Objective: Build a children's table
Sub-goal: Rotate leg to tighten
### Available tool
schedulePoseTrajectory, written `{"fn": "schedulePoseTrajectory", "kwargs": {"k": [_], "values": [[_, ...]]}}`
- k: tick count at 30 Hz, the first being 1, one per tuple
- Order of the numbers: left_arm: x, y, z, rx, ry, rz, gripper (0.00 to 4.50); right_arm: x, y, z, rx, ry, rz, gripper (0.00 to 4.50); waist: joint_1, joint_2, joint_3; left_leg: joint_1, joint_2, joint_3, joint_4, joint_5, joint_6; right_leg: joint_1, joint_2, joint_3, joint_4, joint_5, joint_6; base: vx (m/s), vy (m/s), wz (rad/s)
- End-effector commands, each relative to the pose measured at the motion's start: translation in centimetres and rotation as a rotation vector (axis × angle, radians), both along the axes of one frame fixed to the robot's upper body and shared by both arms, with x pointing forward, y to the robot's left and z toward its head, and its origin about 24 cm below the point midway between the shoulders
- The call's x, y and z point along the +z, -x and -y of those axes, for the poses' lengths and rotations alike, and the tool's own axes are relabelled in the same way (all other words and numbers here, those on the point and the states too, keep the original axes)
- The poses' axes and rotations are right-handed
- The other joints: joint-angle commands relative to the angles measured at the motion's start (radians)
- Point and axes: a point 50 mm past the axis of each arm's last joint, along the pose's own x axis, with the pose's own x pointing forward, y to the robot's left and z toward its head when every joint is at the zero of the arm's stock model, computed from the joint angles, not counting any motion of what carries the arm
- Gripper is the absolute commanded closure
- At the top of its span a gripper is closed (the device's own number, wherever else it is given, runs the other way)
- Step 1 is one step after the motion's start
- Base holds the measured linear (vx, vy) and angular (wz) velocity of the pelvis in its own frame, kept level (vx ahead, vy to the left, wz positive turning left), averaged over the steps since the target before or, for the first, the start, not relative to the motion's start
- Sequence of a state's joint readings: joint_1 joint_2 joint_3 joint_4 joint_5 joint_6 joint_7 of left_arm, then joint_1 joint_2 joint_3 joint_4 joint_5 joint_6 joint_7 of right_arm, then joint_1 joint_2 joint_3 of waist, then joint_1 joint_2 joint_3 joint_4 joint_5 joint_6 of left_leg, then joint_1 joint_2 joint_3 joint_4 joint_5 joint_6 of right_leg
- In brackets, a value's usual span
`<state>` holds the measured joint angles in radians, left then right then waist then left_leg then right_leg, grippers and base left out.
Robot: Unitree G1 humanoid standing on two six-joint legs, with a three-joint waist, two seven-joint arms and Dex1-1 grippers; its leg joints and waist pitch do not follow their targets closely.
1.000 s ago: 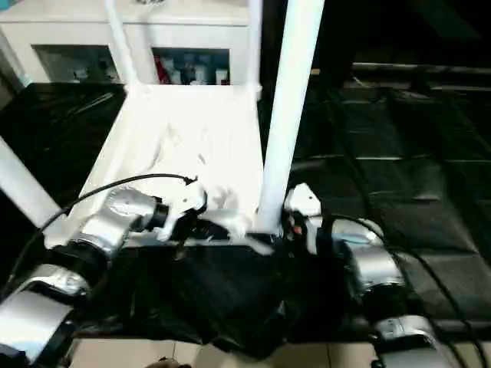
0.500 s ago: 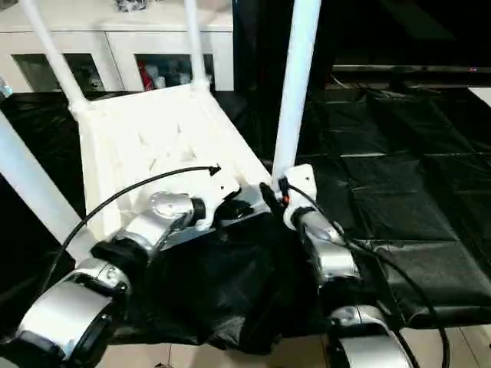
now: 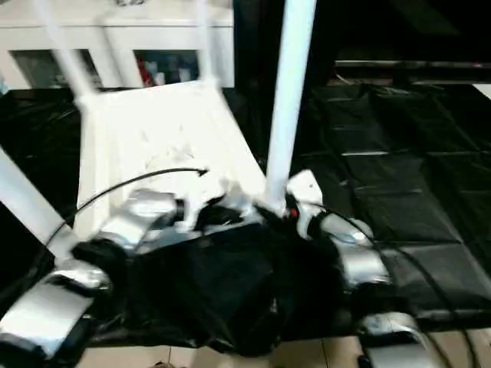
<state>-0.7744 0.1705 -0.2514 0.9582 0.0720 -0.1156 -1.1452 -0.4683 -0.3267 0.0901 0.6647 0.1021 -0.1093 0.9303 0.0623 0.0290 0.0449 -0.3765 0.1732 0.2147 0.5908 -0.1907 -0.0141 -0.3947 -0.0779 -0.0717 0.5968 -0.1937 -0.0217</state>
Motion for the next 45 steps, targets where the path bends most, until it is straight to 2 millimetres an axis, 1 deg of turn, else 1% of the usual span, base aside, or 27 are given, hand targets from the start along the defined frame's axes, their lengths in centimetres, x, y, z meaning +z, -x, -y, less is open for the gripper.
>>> {"fn": "schedulePoseTrajectory", "kwargs": {"k": [1, 3, 5, 7, 10, 12, 13, 14, 17, 19, 21, 23, 24, 25, 26, 27, 29, 30, 31, 32, 34, 35, 38, 39, 43, 44, 45], "values": [[0.3, 0.5, 0.6, -0.098, 0.004, 0.006, 4.50, -0.3, 0.9, -1.0, 0.125, -0.009, -0.042, 0.89, 0.007, -0.015, -0.060, 0.017, 0.075, -0.033, -0.060, -0.159, 0.125, 0.046, -0.087, 0.051, -0.066, -0.122, -0.261, 0.000, 0.000, 0.00], [0.4, 0.9, -0.1, -0.162, -0.002, -0.009, 4.50, -0.1, 1.3, -0.4, 0.183, -0.012, -0.061, 0.89, 0.013, -0.014, -0.062, 0.016, 0.078, -0.035, -0.061, -0.141, 0.124, 0.047, -0.087, 0.051, -0.060, -0.091, -0.264, 0.000, 0.000, 0.00], [0.5, 1.1, -0.5, -0.194, 0.009, -0.036, 4.50, 0.0, 1.5, 0.0, 0.216, -0.008, -0.070, 0.89, 0.017, -0.012, -0.065, 0.015, 0.079, -0.034, -0.058, -0.114, 0.131, 0.044, -0.088, 0.051, -0.051, -0.031, -0.278, 0.000, 0.000, 0.00], [0.6, 1.2, -1.0, -0.215, 0.005, -0.063, 4.50, 0.1, 1.8, 0.3, 0.250, -0.010, -0.087, 0.89, 0.024, -0.012, -0.066, 0.017, 0.079, -0.034, -0.056, -0.105, 0.136, 0.043, -0.088, 0.050, -0.048, -0.013, -0.283, 0.000, 0.000, 0.00], [0.6, 1.2, -1.5, -0.219, -0.004, -0.068, 4.50, 0.0, 2.0, 0.4, 0.275, -0.004, -0.102, 1.22, 0.027, -0.013, -0.066, 0.015, 0.077, -0.033, -0.055, -0.103, 0.134, 0.044, -0.089, 0.050, -0.047, -0.009, -0.283, 0.000, 0.000, 0.00], [0.6, 1.2, -1.6, -0.221, -0.004, -0.070, 4.50, 0.0, 2.0, 0.5, 0.279, -0.004, -0.104, 1.25, 0.027, -0.013, -0.066, 0.015, 0.077, -0.034, -0.055, -0.105, 0.130, 0.045, -0.090, 0.049, -0.048, -0.017, -0.281, 0.000, 0.000, 0.00], [0.6, 1.2, -1.7, -0.223, -0.004, -0.072, 4.50, 0.0, 2.0, 0.5, 0.282, -0.010, -0.109, 1.34, 0.027, -0.016, -0.066, 0.014, 0.076, -0.034, -0.055, -0.106, 0.127, 0.045, -0.089, 0.049, -0.048, -0.023, -0.278, 0.000, 0.000, 0.00], [0.6, 1.2, -1.7, -0.223, -0.004, -0.073, 4.50, 0.0, 2.0, 0.5, 0.283, -0.012, -0.110, 1.58, 0.027, -0.015, -0.066, 0.014, 0.076, -0.034, -0.055, -0.104, 0.125, 0.045, -0.089, 0.049, -0.048, -0.028, -0.277, 0.000, 0.000, 0.00], [0.7, 1.2, -1.7, -0.220, 0.003, -0.073, 4.50, 0.0, 2.2, 0.4, 0.288, -0.023, -0.117, 1.74, 0.028, -0.016, -0.067, 0.013, 0.076, -0.034, -0.054, -0.092, 0.128, 0.046, -0.089, 0.049, -0.046, -0.020, -0.276, 0.000, 0.000, 0.00], [0.7, 1.3, -1.6, -0.219, 0.005, -0.072, 4.50, -0.1, 2.2, 0.4, 0.285, -0.026, -0.118, 1.75, 0.028, -0.015, -0.068, 0.014, 0.076, -0.034, -0.053, -0.088, 0.131, 0.046, -0.089, 0.049, -0.046, -0.015, -0.277, 0.000, 0.000, 0.00], [0.6, 1.2, -1.3, -0.193, 0.013, -0.058, 4.50, -0.4, 2.0, 0.2, 0.218, -0.054, -0.125, 1.76, 0.028, -0.016, -0.068, 0.013, 0.075, -0.034, -0.053, -0.090, 0.130, 0.045, -0.088, 0.048, -0.047, -0.021, -0.276, 0.000, 0.000, 0.00], [0.4, 0.7, -0.9, -0.120, 0.002, -0.030, 4.50, -0.9, 1.5, 0.1, 0.114, -0.064, -0.134, 1.76, 0.027, -0.015, -0.066, 0.013, 0.076, -0.034, -0.054, -0.093, 0.126, 0.044, -0.089, 0.049, -0.048, -0.031, -0.275, 0.000, 0.000, 0.00], [0.3, 0.2, -0.6, -0.051, -0.006, -0.006, 4.50, -1.3, 1.1, 0.1, 0.026, -0.053, -0.130, 1.76, 0.024, -0.013, -0.064, 0.014, 0.076, -0.034, -0.056, -0.114, 0.113, 0.041, -0.088, 0.049, -0.052, -0.061, -0.271, 0.000, 0.000, 0.00], [0.3, 0.0, -0.6, -0.031, -0.008, 0.000, 4.50, -1.6, 0.8, 0.1, -0.043, -0.049, -0.129, 1.76, 0.019, -0.015, -0.059, 0.016, 0.073, -0.035, -0.059, -0.155, 0.089, 0.039, -0.089, 0.050, -0.062, -0.129, -0.261, 0.000, 0.000, 0.00], [0.4, -0.2, -0.3, 0.001, -0.001, 0.014, 4.50, -1.8, 0.5, 0.1, -0.096, -0.049, -0.129, 1.77, 0.015, -0.013, -0.056, 0.021, 0.069, -0.036, -0.060, -0.193, 0.060, 0.036, -0.091, 0.050, -0.073, -0.214, -0.241, 0.000, 0.000, 0.00], [0.4, -0.4, -0.1, 0.022, 0.005, 0.022, 4.50, -1.9, 0.4, 0.1, -0.129, -0.049, -0.130, 1.77, 0.012, -0.015, -0.054, 0.018, 0.068, -0.040, -0.065, -0.214, 0.040, 0.042, -0.093, 0.050, -0.080, -0.287, -0.216, 0.000, 0.000, 0.00], [0.6, -1.0, 0.8, 0.107, 0.017, 0.045, 4.50, -2.4, -0.3, 0.0, -0.294, -0.052, -0.128, 1.77, 0.006, -0.014, -0.053, 0.020, 0.070, -0.042, -0.068, -0.231, 0.026, 0.038, -0.091, 0.051, -0.083, -0.316, -0.202, 0.000, 0.000, 0.00], [0.6, -1.1, 1.1, 0.130, 0.018, 0.051, 4.50, -2.6, -0.5, 0.0, -0.346, -0.051, -0.128, 1.77, -0.005, -0.007, -0.052, 0.023, 0.069, -0.045, -0.072, -0.254, 0.008, 0.035, -0.089, 0.051, -0.084, -0.334, -0.200, 0.000, 0.000, 0.00], [0.6, -1.2, 1.4, 0.146, 0.021, 0.052, 4.50, -2.7, -0.7, -0.1, -0.385, -0.051, -0.127, 1.77, -0.012, -0.014, -0.054, 0.019, 0.068, -0.046, -0.072, -0.258, 0.005, 0.040, -0.089, 0.050, -0.085, -0.322, -0.196, 0.000, 0.000, 0.00], [0.5, -1.3, 2.2, 0.177, 0.026, 0.055, 4.50, -2.9, -1.0, -0.4, -0.461, -0.049, -0.127, 1.77, -0.013, -0.013, -0.056, 0.018, 0.068, -0.046, -0.071, -0.250, 0.007, 0.041, -0.090, 0.052, -0.083, -0.304, -0.198, 0.000, 0.000, 0.00], [0.4, -1.2, 3.9, 0.228, 0.041, 0.051, 4.50, -3.1, -1.3, -1.9, -0.533, -0.062, -0.130, 1.77, -0.021, -0.010, -0.056, 0.023, 0.064, -0.041, -0.068, -0.243, 0.013, 0.033, -0.086, 0.054, -0.084, -0.271, -0.210, 0.000, 0.000, 0.00], [0.4, -1.1, 4.9, 0.242, 0.049, 0.049, 4.50, -3.1, -1.4, -3.2, -0.538, -0.063, -0.124, 1.77, -0.023, -0.010, -0.057, 0.020, 0.064, -0.043, -0.069, -0.228, 0.017, 0.038, -0.087, 0.054, -0.083, -0.248, -0.216, 0.000, 0.000, 0.00], [0.4, -0.9, 5.7, 0.230, 0.057, 0.051, 4.50, -3.0, -1.4, -4.6, -0.515, -0.062, -0.114, 1.77, -0.023, -0.011, -0.061, 0.016, 0.062, -0.041, -0.064, -0.196, 0.043, 0.042, -0.087, 0.054, -0.078, -0.193, -0.222, 0.000, 0.000, 0.00], [0.3, -0.7, 5.9, 0.213, 0.058, 0.048, 4.50, -2.9, -1.4, -5.0, -0.498, -0.052, -0.102, 1.77, -0.023, -0.010, -0.060, 0.014, 0.061, -0.040, -0.063, -0.184, 0.061, 0.043, -0.087, 0.053, -0.078, -0.171, -0.227, 0.000, 0.000, 0.00], [0.2, -0.7, 5.6, 0.201, 0.051, 0.056, 4.50, -2.1, -1.3, -5.8, -0.397, -0.104, -0.060, 1.77, -0.023, -0.010, -0.057, 0.017, 0.063, -0.040, -0.065, -0.215, 0.063, 0.042, -0.087, 0.052, -0.084, -0.219, -0.222, 0.000, 0.000, 0.00], [0.2, -0.7, 5.6, 0.201, 0.051, 0.056, 4.50, -2.1, -1.3, -5.8, -0.397, -0.104, -0.060, 1.21, -0.023, -0.008, -0.059, 0.017, 0.065, -0.041, -0.066, -0.212, 0.062, 0.042, -0.087, 0.052, -0.082, -0.215, -0.221, 0.000, 0.000, 0.00], [0.1, -0.8, 5.3, 0.204, 0.048, 0.060, 4.50, -1.9, -1.3, -5.6, -0.371, -0.107, -0.047, 1.08, -0.024, -0.012, -0.059, 0.017, 0.066, -0.041, -0.067, -0.209, 0.062, 0.042, -0.086, 0.052, -0.081, -0.207, -0.222, 0.000, 0.000, 0.00]]}}
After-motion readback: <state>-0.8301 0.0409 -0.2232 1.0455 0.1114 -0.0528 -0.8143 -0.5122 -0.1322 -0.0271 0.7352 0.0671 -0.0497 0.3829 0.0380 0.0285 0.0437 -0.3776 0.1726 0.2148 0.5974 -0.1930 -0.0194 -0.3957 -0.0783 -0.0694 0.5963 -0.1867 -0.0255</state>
